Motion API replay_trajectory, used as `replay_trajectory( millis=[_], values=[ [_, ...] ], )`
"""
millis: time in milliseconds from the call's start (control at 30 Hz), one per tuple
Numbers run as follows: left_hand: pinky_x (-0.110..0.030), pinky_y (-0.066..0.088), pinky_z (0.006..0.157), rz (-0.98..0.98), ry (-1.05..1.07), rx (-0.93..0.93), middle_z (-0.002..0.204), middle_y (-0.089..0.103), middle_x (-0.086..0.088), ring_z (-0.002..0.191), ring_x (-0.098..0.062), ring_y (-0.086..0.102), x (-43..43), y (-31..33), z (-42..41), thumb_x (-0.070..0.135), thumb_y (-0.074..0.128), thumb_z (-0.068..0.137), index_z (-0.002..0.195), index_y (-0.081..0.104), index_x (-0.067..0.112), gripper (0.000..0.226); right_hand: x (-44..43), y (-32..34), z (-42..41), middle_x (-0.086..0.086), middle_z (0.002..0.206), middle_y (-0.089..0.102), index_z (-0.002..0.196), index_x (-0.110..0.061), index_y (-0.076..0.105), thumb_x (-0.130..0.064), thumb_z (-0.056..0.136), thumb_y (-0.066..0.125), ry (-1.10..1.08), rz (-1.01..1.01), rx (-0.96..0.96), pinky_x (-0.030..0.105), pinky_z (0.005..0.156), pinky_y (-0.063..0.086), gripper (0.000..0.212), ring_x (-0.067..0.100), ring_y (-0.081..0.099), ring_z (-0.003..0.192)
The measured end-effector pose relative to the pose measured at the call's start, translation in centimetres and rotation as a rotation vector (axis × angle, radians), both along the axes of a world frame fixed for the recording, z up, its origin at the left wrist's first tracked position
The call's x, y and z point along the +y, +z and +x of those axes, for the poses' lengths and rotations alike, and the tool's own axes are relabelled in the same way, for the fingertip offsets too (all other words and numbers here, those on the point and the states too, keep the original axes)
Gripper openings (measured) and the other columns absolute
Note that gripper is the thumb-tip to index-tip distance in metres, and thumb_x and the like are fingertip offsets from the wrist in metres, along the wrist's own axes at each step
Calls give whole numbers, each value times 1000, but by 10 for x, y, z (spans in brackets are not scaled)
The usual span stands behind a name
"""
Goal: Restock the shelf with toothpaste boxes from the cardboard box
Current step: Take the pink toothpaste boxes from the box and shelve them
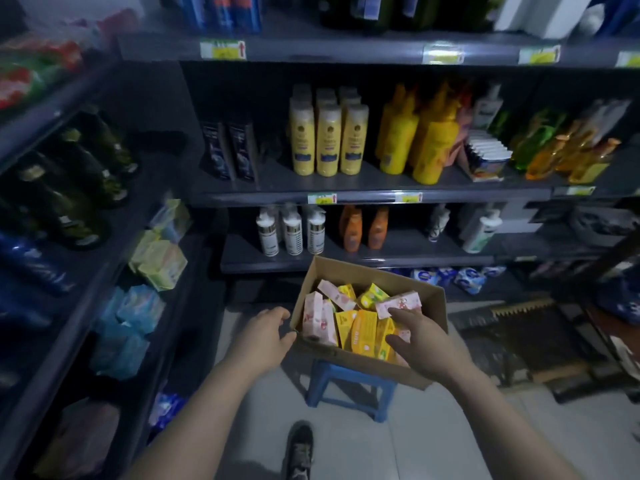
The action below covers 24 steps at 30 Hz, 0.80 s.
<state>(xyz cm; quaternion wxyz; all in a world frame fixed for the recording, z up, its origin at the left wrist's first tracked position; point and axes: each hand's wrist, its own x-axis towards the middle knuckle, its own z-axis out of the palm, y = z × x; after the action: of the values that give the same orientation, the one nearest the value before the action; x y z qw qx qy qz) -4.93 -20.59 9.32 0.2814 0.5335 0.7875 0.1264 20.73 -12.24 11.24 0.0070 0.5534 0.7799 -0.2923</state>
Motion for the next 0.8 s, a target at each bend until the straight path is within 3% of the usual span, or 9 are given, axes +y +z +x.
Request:
replay_trajectory(
  millis=[200,367,467,633,733,800],
  values=[
    [-28,43,98,-127,-95,-49,128,57,-3,117,-18,53,96,-37,-39,18,59,92,131,52,17,40,72,-41,-38,3,147,45,145,-20,40,-27,94,57,-87,-116,-14,31,105,36,54,21,42,133],
    [-28,47,92,-183,-173,-112,113,63,1,106,-19,59,164,-74,-50,8,57,90,116,62,16,28,115,-84,-56,3,143,50,142,-23,46,-26,94,57,-166,-179,2,34,101,43,49,22,49,128],
    [-36,51,92,-195,-232,-197,106,67,2,100,-17,63,200,-107,-51,4,56,88,100,65,21,22,136,-113,-63,2,141,52,141,-25,47,-25,95,57,-198,-218,7,30,91,47,47,21,57,116],
    [-33,53,87,-278,-340,-208,109,63,-3,96,-17,62,251,-171,-48,5,60,89,111,64,14,25,167,-167,-72,0,129,61,138,-27,49,-26,96,56,-230,-263,9,30,77,54,43,15,66,88],
    [-8,44,64,-366,-214,-319,117,59,-2,78,-1,55,274,-210,-46,12,53,95,125,58,7,31,180,-199,-76,0,129,61,137,-27,50,-25,96,55,-239,-269,23,29,78,53,41,17,64,93],
    [-14,47,64,-459,-42,-400,122,63,-9,72,-4,53,287,-234,-42,25,54,94,124,60,5,37,186,-220,-77,1,129,60,135,-27,52,-23,97,54,-249,-277,46,28,73,51,39,18,64,89]
  ],
)
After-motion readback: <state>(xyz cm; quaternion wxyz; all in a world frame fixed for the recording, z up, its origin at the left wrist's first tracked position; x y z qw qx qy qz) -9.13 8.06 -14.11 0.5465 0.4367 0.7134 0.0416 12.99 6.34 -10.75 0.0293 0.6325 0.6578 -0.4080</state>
